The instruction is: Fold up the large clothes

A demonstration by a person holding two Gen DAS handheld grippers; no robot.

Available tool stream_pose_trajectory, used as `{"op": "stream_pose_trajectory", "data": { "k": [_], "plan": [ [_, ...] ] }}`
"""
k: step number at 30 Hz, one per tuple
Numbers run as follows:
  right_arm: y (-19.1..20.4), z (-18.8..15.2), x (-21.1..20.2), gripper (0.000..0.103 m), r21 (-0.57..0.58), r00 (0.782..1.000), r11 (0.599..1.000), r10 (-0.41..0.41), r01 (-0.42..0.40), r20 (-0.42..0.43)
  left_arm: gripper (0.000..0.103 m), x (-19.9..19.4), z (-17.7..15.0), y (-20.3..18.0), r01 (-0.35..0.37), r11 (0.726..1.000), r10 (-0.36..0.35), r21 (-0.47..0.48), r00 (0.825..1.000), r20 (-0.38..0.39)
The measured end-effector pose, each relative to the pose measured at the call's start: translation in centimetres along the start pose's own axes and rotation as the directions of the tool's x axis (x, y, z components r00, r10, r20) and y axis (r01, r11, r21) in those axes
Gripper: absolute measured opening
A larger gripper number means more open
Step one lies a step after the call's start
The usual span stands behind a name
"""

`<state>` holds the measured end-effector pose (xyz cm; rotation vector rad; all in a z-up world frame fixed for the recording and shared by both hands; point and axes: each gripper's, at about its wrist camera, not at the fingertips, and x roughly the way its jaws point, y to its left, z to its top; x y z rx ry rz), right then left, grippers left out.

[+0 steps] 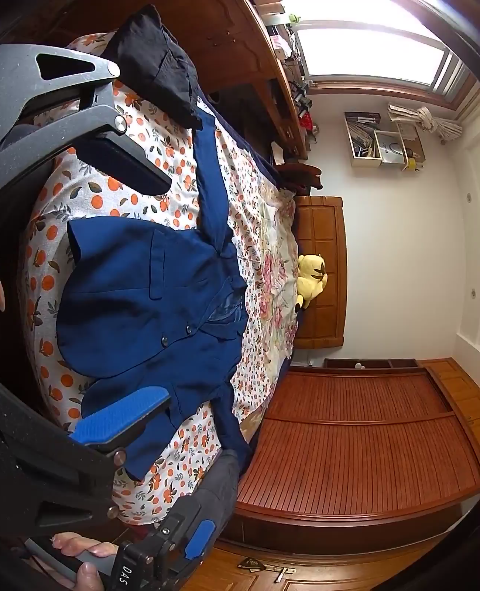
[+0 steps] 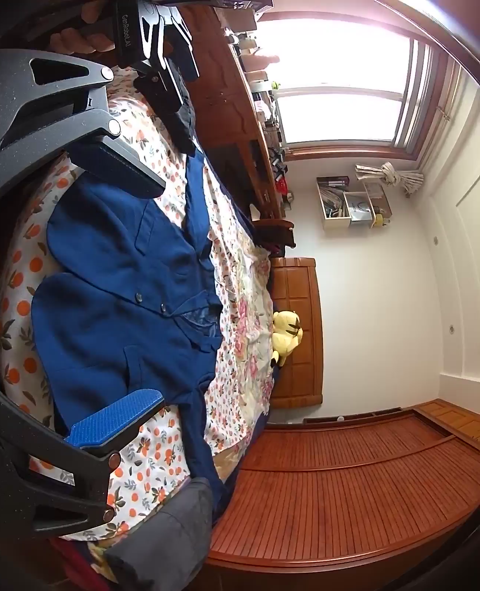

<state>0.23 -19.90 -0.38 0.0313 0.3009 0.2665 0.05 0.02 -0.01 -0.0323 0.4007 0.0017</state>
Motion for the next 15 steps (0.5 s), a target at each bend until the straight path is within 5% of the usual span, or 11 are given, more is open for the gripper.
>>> {"op": "stream_pose_trajectory", "data": {
  "k": [15],
  "plan": [
    [0.03,-0.2,0.0,0.103,0.005,1.0,1.0,0.003,-0.003,0.001,0.103,-0.12,0.05,0.35,0.002,1.0,-0.002,0.002,1.0,0.006]
  ]
}}
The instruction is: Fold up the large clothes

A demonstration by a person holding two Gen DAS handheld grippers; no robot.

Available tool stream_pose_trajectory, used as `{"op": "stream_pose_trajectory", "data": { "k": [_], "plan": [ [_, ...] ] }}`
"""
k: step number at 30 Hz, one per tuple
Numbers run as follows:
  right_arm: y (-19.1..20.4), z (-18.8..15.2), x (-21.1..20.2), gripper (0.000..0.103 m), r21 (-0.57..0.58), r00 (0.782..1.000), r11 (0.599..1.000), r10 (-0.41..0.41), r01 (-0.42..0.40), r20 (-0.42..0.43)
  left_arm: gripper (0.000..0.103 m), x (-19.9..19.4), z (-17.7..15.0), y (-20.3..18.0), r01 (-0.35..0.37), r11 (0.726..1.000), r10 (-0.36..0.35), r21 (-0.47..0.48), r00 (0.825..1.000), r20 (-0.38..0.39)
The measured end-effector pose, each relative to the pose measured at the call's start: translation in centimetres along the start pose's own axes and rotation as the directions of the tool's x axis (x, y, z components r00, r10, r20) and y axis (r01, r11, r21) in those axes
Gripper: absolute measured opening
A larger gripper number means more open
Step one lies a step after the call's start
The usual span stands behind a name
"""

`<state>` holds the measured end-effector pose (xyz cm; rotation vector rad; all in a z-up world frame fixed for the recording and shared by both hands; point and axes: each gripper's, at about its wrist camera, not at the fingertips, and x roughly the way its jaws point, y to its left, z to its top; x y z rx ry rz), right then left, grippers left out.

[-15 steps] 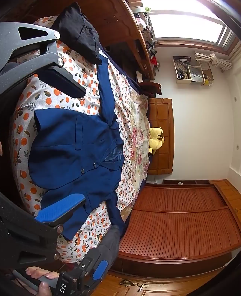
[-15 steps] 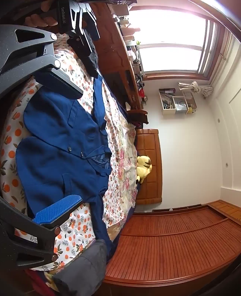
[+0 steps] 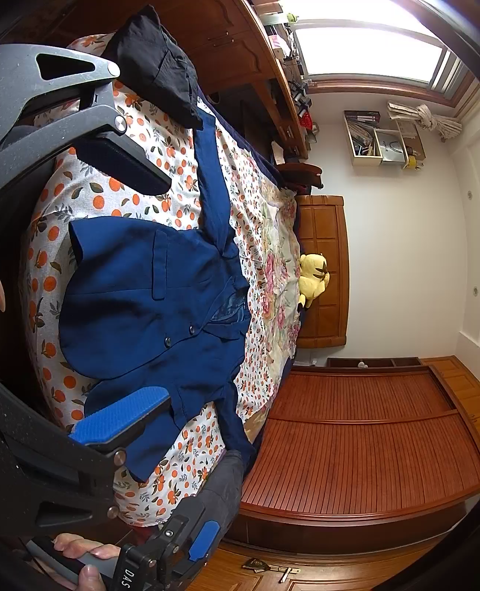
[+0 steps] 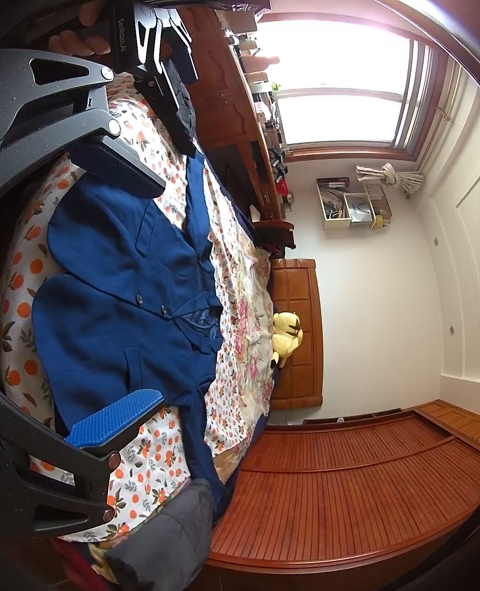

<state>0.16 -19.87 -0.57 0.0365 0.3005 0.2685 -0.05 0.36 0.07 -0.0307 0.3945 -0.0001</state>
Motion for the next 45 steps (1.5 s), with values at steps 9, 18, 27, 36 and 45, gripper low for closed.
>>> {"op": "stream_pose_trajectory", "data": {
  "k": [9,18,27,36,45],
  "plan": [
    [0.0,0.0,0.0,0.103,0.001,1.0,1.0,0.001,-0.001,-0.001,0.103,0.1,-0.4,-0.2,-0.005,1.0,0.005,0.009,1.0,-0.004],
    [0.0,0.0,0.0,0.103,0.001,1.0,1.0,0.003,-0.003,0.001,0.103,0.1,-0.7,-0.3,-0.006,1.0,0.006,0.011,1.0,-0.004],
    [-0.1,0.0,0.0,0.103,0.003,1.0,1.0,0.005,-0.005,0.001,0.103,-0.1,-0.2,-0.4,-0.007,1.0,0.007,0.012,1.0,0.0],
    [-0.2,0.0,-0.1,0.103,0.007,1.0,1.0,0.007,-0.007,0.0,0.103,-0.3,0.3,-0.8,-0.008,1.0,0.008,0.014,1.0,-0.001],
    [-0.3,0.0,0.0,0.103,0.01,1.0,1.0,0.008,-0.008,-0.006,0.103,-0.3,0.5,-0.9,-0.008,1.0,0.008,0.012,1.0,-0.009]
  ]
}}
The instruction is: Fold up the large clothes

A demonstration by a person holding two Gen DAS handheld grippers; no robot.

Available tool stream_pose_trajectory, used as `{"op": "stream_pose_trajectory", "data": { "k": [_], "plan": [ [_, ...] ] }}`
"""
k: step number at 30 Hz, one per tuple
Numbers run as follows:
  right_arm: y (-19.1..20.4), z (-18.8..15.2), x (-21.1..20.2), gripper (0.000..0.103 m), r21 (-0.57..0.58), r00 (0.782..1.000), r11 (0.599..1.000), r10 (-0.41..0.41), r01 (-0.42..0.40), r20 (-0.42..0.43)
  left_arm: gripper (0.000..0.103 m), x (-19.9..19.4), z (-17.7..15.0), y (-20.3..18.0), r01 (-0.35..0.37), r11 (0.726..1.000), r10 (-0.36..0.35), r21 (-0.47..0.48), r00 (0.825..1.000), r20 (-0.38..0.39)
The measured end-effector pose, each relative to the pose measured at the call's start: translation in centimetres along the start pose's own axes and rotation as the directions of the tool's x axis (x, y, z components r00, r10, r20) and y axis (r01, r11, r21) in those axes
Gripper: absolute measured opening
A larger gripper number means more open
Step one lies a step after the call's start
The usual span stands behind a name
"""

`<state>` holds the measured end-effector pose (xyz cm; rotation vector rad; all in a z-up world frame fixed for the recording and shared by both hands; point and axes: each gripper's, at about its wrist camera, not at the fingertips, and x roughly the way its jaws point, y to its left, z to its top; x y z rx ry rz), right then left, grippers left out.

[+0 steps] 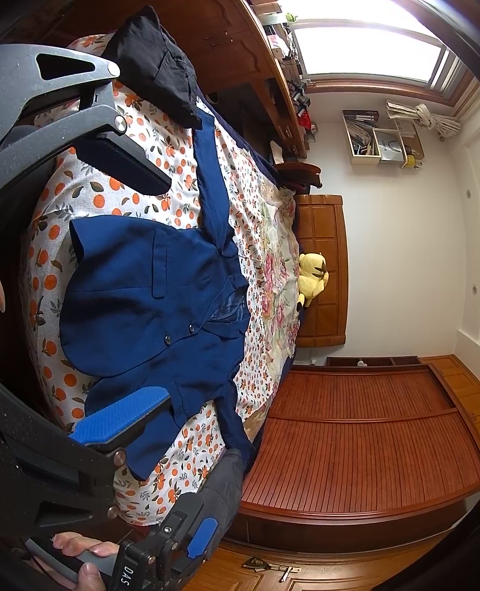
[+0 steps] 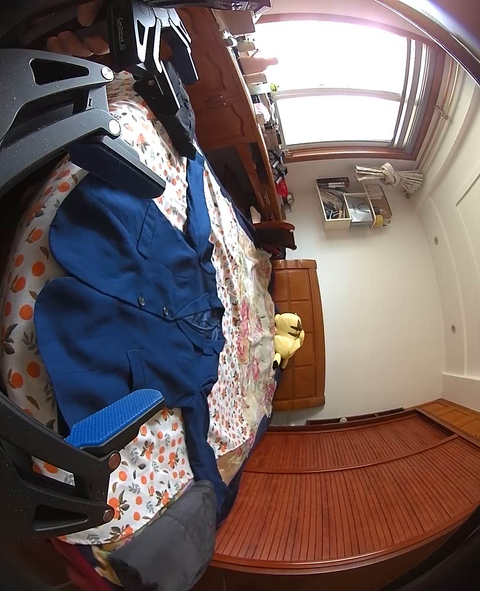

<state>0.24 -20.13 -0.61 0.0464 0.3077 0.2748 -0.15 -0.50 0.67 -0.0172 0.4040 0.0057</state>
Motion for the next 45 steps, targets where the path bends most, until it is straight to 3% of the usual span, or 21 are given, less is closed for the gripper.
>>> {"op": "stream_pose_trajectory", "data": {
  "k": [28,36,45],
  "plan": [
    [-0.1,-0.3,0.7,0.103,0.0,1.0,1.0,0.0,0.0,-0.019,0.103,2.3,-1.9,0.7,-0.004,1.0,0.003,-0.011,0.999,-0.034],
    [-0.5,-0.2,4.2,0.103,0.01,0.998,1.0,0.007,-0.006,-0.066,0.103,5.2,-3.4,2.9,-0.071,0.997,0.068,-0.027,0.995,-0.076],
    [-0.5,0.6,8.7,0.103,-0.017,0.998,1.0,0.026,-0.026,-0.049,0.103,8.9,-5.5,5.7,-0.133,0.991,0.128,-0.023,0.98,-0.151]
  ]
}}
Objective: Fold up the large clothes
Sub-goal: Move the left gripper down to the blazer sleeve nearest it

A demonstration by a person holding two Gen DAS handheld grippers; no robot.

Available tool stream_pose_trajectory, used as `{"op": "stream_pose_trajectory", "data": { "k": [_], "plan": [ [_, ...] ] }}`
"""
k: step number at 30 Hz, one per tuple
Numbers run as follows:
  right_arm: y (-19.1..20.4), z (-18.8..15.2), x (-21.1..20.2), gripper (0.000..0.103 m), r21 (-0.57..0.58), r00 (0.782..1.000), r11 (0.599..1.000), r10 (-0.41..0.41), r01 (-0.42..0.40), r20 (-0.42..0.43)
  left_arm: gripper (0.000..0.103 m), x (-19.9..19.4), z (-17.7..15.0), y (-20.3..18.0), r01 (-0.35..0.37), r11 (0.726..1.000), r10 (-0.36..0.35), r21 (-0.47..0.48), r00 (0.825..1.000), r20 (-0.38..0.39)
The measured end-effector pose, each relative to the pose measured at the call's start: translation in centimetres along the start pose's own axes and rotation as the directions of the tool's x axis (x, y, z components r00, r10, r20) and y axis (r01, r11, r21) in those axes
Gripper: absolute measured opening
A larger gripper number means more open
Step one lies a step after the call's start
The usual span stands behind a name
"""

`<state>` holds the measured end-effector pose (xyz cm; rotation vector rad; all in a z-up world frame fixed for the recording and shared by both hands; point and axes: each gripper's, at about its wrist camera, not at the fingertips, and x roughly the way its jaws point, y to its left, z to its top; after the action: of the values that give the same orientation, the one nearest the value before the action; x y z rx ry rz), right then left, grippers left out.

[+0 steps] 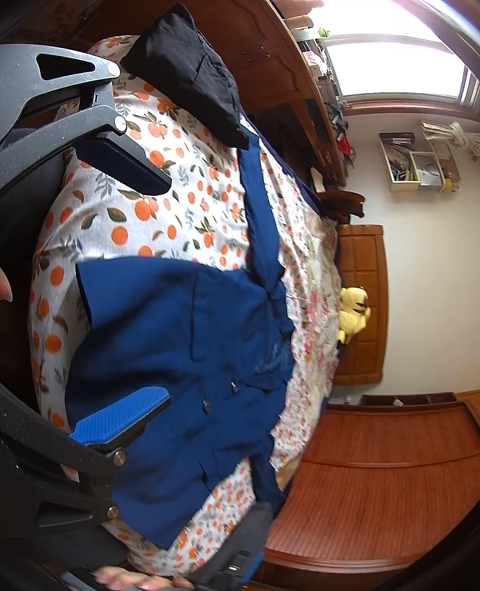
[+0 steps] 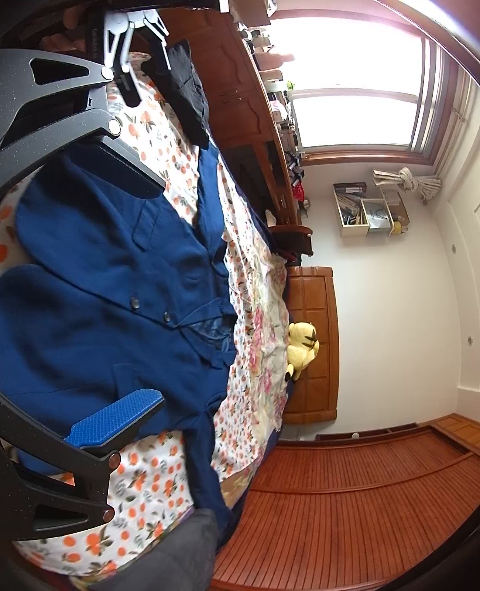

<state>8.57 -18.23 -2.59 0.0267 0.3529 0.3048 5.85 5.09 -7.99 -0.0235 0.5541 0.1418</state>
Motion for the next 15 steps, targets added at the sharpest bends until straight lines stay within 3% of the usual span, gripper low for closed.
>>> {"op": "stream_pose_trajectory", "data": {
  "k": [15],
  "plan": [
    [0.8,-0.4,10.3,0.103,-0.056,0.994,0.996,0.058,-0.064,-0.091,0.103,7.2,0.3,4.4,0.007,0.999,-0.011,-0.041,0.995,-0.096]
  ]
}}
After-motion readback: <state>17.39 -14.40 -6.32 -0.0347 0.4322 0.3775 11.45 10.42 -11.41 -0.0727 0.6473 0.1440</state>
